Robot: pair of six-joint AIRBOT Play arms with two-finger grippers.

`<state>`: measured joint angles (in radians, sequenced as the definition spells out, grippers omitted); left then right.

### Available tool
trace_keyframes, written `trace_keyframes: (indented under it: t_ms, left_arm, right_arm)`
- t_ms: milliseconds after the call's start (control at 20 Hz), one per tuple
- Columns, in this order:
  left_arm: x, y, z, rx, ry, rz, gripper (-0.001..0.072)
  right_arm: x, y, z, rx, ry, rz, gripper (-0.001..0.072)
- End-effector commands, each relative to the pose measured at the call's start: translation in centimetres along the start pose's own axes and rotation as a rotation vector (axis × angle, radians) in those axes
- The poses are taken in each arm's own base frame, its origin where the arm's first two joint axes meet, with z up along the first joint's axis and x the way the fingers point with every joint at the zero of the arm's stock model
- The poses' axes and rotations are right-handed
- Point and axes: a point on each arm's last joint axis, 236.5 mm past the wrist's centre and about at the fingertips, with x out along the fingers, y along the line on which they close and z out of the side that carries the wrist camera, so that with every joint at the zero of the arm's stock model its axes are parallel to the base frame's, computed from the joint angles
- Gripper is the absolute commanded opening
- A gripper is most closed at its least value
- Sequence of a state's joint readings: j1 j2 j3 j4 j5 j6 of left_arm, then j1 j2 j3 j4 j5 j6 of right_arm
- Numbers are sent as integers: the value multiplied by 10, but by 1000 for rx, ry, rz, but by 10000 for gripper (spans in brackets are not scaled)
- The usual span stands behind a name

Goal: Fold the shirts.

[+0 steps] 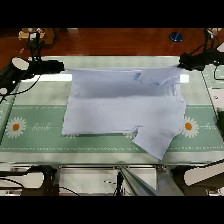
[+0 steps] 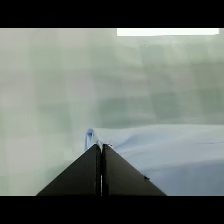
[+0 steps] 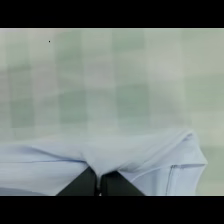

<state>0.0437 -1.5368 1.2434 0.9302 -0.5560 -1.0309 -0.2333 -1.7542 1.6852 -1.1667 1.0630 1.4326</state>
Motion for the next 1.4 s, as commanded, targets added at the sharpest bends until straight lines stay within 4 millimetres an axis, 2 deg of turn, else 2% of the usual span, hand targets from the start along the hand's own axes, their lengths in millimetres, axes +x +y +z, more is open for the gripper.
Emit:
trace_keyframes:
  t_ms: [0, 150, 250, 350, 400, 500, 650, 700, 750, 800, 850, 900, 1050, 1100, 1150, 1250, 1350]
  left_arm:
    - [24, 14, -17, -18, 27, 24, 19]
    - [28, 13, -25, -22, 52, 15, 19]
    - [22, -4, -36, -14, 133, -52, 20]
    - [8, -23, -55, -20, 265, -131, 19]
    - [1, -25, -65, -48, 334, -138, 19]
    - [-8, -17, -82, -73, 423, -104, 19]
    - [-4, -11, -95, -82, 465, -88, 22]
    - [-2, -13, -97, -96, 472, -101, 44]
    - [-3, -16, -98, -108, 477, -113, 186]
    - [-9, -16, -98, -109, 494, -121, 274]
    - [-19, -14, -97, -109, 522, -131, 274]
    - [-33, -8, -98, -111, 563, -138, 274]
    - [-86, 19, -122, -193, 696, -144, 275]
    - [-103, 26, -137, -243, 731, -145, 305]
    - [-117, 30, -155, -292, 762, -145, 422]
    - [-144, 18, -197, -437, 839, -184, 565]
    - [-161, 4, -232, -479, 895, -217, 565]
  right_arm:
    - [27, -8, -16, 30, 62, 8, 19]
    - [28, -9, -23, 29, 91, 7, 18]
    - [22, -6, -43, 27, 180, 16, 19]
    - [13, -12, -71, 13, 301, -19, 18]
    - [8, -19, -84, 19, 360, -47, 18]
    - [0, -30, -101, 14, 436, -98, 19]
    - [1, -27, -102, 21, 440, -87, 20]
    - [2, -25, -99, 24, 429, -75, 35]
    - [1, -20, -98, 7, 426, -50, 137]
    - [-5, -14, -100, -28, 435, -27, 231]
    - [-15, -15, -103, -72, 453, -27, 314]
    - [-32, -22, -108, -122, 483, -55, 340]
    - [-77, -44, -113, -83, 482, -124, 359]
    - [-88, -52, -120, -54, 478, -130, 361]
    - [-95, -59, -133, -14, 482, -125, 417]
    - [-98, -64, -163, 69, 491, -70, 460]
    - [-96, -62, -191, 135, 495, 5, 475]
